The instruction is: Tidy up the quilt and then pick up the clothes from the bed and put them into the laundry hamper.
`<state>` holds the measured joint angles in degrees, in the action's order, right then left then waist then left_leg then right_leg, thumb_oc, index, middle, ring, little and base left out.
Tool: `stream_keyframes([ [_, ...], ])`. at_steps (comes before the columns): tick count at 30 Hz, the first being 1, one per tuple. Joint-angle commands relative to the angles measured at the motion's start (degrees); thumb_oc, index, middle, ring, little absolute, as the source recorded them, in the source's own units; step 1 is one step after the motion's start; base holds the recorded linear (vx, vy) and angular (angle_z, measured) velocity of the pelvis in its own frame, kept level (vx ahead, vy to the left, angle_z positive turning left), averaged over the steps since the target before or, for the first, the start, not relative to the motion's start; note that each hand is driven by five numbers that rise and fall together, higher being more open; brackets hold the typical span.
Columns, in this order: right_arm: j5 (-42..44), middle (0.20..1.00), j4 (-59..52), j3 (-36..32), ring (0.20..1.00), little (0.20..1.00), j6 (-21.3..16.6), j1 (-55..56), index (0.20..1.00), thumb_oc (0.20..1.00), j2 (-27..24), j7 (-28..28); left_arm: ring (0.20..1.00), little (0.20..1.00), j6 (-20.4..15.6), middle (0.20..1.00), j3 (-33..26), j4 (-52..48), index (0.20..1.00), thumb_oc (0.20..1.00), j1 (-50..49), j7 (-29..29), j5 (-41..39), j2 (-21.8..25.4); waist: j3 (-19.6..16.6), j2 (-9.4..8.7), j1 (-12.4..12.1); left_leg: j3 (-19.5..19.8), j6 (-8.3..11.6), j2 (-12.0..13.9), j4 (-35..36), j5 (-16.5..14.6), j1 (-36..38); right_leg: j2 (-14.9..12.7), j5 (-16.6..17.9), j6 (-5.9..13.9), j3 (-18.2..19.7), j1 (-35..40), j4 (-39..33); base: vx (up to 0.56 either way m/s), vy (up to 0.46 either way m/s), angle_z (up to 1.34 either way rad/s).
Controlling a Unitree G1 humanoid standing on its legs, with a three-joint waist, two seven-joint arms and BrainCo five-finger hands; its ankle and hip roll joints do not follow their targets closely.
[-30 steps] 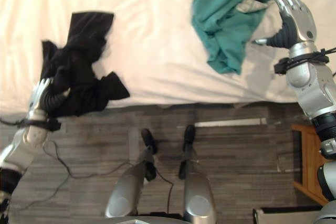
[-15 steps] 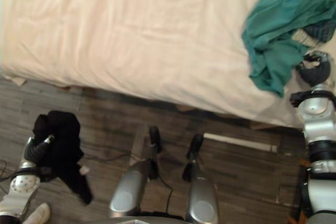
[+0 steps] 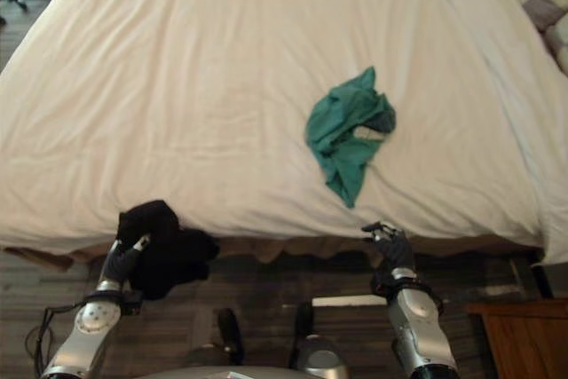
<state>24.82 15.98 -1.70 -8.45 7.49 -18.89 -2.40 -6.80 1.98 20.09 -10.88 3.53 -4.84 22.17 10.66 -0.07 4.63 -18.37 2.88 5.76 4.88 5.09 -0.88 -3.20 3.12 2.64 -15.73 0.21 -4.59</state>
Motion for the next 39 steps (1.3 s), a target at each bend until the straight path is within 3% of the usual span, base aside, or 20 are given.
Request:
stream_keyframes([
  [1,-15.50,0.762,-6.00,-2.16,0.762,0.762,-1.87,-2.47,0.762,0.762,-5.21,-4.71,0.200,0.200,-1.85,0.200,-1.79,-2.01,0.200,0.200,-1.81,0.75,2.14,2.23,-2.83,-2.27,-0.65,-2.17,2.73,1.55,0.12,-5.15,3.59,-3.18,-2.81,5.80,0.77,0.31,-0.19,0.04,0.019,-0.17],
  [2,-18.77,1.000,-6.33,-2.22,1.000,1.000,-1.97,-3.46,1.000,1.000,-6.45,-6.51,0.200,0.200,-1.91,0.200,-1.57,-1.89,0.200,0.200,-2.02,1.03,2.33,2.32,-2.71,-2.30,-0.75,-2.03,2.63,1.51,0.12,-5.28,3.76,-3.21,-2.90,5.80,0.69,0.51,-0.12,0.02,0.014,-0.09],
  [3,-18.77,1.000,-6.32,-2.22,1.000,1.000,-1.97,-3.46,1.000,1.000,-6.45,-6.51,0.200,0.200,-1.92,0.200,-1.58,-1.89,0.200,0.200,-2.02,1.03,2.33,2.32,-2.70,-2.30,-0.74,-2.03,2.63,1.51,0.12,-5.28,3.77,-3.21,-2.90,5.80,0.69,0.52,-0.12,0.01,0.008,-0.04],
  [4,-25.56,1.000,-7.59,-2.62,1.000,1.000,-1.44,-6.59,1.000,1.000,-9.81,-10.33,0.200,0.200,-1.98,0.200,-1.20,-1.97,0.200,0.200,-2.63,1.67,2.85,2.49,-2.29,-2.48,-1.37,-1.78,2.42,1.46,0.12,-5.36,3.60,-3.27,-3.09,5.80,0.54,0.49,-0.02,-0.01,-0.002,0.04],
  [7,-33.33,1.000,-9.24,-0.33,1.000,1.000,-0.22,-13.55,1.000,1.000,-17.03,-14.04,0.200,0.200,-1.63,0.200,1.68,1.92,0.200,0.200,1.24,4.14,3.43,2.60,-0.44,-2.63,-1.91,-1.22,2.35,1.31,0.12,-4.83,2.12,-3.34,-2.87,5.75,0.35,-1.08,0.27,-0.07,-0.011,0.04],
  [16,-40.59,1.000,5.28,13.12,1.000,1.000,3.06,-46.43,1.000,1.000,-35.59,-22.67,0.200,0.200,-3.59,0.200,7.90,13.73,0.200,0.200,9.24,9.26,0.99,2.23,8.98,-1.28,-6.10,0.70,3.55,2.01,-0.35,-0.27,-9.53,-4.65,-2.95,4.83,-1.47,-12.57,5.09,-0.13,-0.063,0.17],
  [20,-40.93,1.000,7.29,16.18,1.000,1.000,3.08,-51.64,1.000,1.000,-37.63,-23.42,0.200,0.200,-3.77,0.200,8.61,15.42,0.200,0.200,10.35,9.85,0.97,2.34,10.11,-0.81,-6.45,1.41,4.30,2.32,-0.24,-0.68,-11.50,-4.72,-4.11,5.37,-0.90,-15.13,6.42,-0.01,-0.054,0.10],
  [24,-38.25,1.000,18.85,29.34,1.000,1.000,3.70,-67.68,1.000,1.000,-39.83,-22.77,0.200,0.200,-4.29,0.200,11.67,18.85,0.200,0.200,16.77,11.99,0.15,3.35,13.31,0.63,-7.39,1.01,5.17,2.41,-0.18,1.50,-20.48,-5.34,-3.53,5.66,-1.69,-25.65,9.92,-0.15,-0.060,0.00],
  [27,-35.55,1.000,29.23,38.37,1.000,1.000,3.76,-74.89,1.000,1.000,-39.95,-19.18,0.200,0.200,-4.44,0.200,12.55,19.84,0.200,0.200,20.37,11.72,-1.29,4.67,15.01,1.74,-7.84,0.59,5.51,2.74,-0.02,2.81,-25.26,-5.54,-3.54,5.64,-2.06,-31.75,12.56,-0.13,-0.029,0.01],
  [28,-35.81,1.000,35.36,44.68,1.000,1.000,4.07,-78.86,1.000,1.000,-39.58,-16.63,0.200,0.200,-4.45,0.200,13.06,21.52,0.200,0.200,23.69,11.16,-2.43,5.60,15.17,2.38,-8.03,0.73,5.49,2.75,0.07,3.39,-28.08,-5.56,-3.59,5.56,-1.71,-35.88,14.35,-0.11,-0.034,-0.04],
  [29,-35.92,0.200,37.73,46.63,0.200,0.200,4.22,-80.08,0.200,0.200,-39.65,-15.33,0.200,0.200,-4.33,0.200,13.35,22.35,0.200,0.200,24.74,10.67,-2.82,5.69,15.10,2.60,-8.02,1.02,5.45,2.67,0.09,3.66,-29.25,-5.60,-3.62,5.56,-1.56,-37.56,15.13,-0.07,-0.020,-0.02],
  [35,-33.13,0.200,35.99,41.90,0.200,0.200,3.59,-73.26,0.200,0.200,-37.44,-13.74,0.200,0.200,-4.19,0.200,12.42,24.23,0.200,0.200,25.36,8.97,-3.00,5.30,12.83,3.10,-7.38,1.25,5.44,2.69,0.12,3.16,-29.09,-4.97,-3.69,5.42,-1.50,-36.52,13.79,0.00,-0.012,-0.05],
  [39,-28.41,0.200,23.72,29.56,0.200,0.200,1.98,-54.78,0.200,0.200,-33.41,-13.76,0.200,0.200,-3.99,0.200,10.62,22.43,0.200,0.200,23.80,8.36,-3.78,2.98,10.13,1.83,-5.40,1.68,5.36,2.59,0.12,1.29,-22.24,-4.32,-3.40,5.07,-1.92,-27.83,8.96,0.11,-0.048,0.09],
])
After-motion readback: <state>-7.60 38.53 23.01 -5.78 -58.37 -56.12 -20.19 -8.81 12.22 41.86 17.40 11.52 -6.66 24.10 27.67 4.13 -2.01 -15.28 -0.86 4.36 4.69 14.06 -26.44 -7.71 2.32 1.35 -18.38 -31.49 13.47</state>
